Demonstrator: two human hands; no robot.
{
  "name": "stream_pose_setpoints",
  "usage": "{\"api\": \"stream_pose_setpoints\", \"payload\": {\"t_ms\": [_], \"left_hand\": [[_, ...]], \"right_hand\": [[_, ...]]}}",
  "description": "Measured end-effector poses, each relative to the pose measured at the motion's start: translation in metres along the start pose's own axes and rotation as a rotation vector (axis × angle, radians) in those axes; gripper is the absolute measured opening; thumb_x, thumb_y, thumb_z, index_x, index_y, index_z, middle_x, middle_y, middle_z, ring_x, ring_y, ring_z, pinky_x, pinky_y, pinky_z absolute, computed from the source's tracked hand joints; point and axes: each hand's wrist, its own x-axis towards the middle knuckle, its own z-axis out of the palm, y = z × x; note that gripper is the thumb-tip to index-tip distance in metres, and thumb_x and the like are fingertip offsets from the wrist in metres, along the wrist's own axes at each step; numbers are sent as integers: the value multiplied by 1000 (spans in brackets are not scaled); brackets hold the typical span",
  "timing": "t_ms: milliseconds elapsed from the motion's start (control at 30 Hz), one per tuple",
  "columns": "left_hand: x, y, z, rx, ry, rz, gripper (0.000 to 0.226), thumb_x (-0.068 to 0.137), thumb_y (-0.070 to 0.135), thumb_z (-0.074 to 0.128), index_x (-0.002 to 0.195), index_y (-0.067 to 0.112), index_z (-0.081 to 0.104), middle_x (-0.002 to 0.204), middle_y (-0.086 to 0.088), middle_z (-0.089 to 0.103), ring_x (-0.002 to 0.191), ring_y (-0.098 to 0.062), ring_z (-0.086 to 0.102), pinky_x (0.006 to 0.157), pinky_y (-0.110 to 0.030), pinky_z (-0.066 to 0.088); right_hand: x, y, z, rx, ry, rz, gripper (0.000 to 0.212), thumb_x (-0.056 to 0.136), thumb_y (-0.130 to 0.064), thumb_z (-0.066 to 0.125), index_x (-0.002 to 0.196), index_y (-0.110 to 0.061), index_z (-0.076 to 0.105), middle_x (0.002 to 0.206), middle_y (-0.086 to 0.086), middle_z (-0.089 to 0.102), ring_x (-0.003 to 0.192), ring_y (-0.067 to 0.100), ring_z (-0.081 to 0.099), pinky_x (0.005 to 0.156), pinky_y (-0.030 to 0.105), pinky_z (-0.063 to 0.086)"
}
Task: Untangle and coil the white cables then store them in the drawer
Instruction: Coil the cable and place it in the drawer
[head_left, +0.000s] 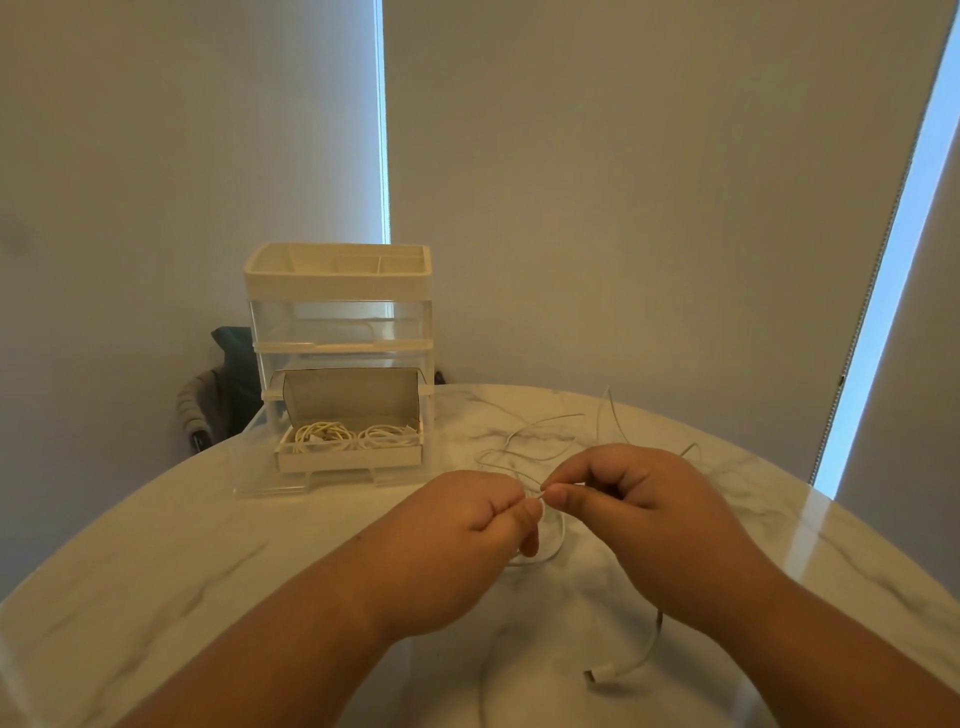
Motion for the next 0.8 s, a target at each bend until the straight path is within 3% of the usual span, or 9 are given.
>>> {"api": "stream_pose_setpoints", "payload": {"t_ms": [200,300,433,567,733,800], "left_hand": [[0,-4,0,-40,164,-39,39,100,34,40,72,19,64,67,9,58,71,-1,54,62,-16,41],[0,-1,0,-315,122,-97,43,99,27,41,61,18,61,54,8,48,50,-6,44,53,-22,39],[-1,8,-2,-789,41,-142,48,101,15,35,58,15,56,56,-7,34,49,-17,31,50,-30,31],[0,12,-6,-1155,28,-185,40,97,20,41,59,11,53,55,-3,24,51,-18,18,48,-28,27],[2,10,-13,-1457,134,-185,26,82,26,50,61,11,55,50,3,27,42,-10,25,44,-26,29],[4,9,-14,-1544,201,-184,22,82,24,49,65,11,55,52,3,28,43,-10,26,45,-26,30]], "right_hand": [[4,10,-4,46,-13,122,16,96,-27,62,88,-34,74,63,-28,64,61,-10,58,55,8,41],[7,18,-3,71,6,186,21,97,-23,61,86,-35,74,68,-19,68,56,-5,59,52,11,44],[7,20,5,31,-36,204,22,98,-26,58,85,-35,72,74,-11,68,55,-2,57,54,15,46],[7,19,10,7,-73,194,21,99,-30,57,85,-35,72,66,-18,63,62,-6,54,56,9,42],[3,14,14,-23,-202,166,19,101,-31,54,90,-35,70,62,-32,58,63,-10,53,57,7,38],[0,12,17,-14,-259,161,18,101,-29,53,93,-34,69,58,-29,56,57,-7,51,56,9,37]]}}
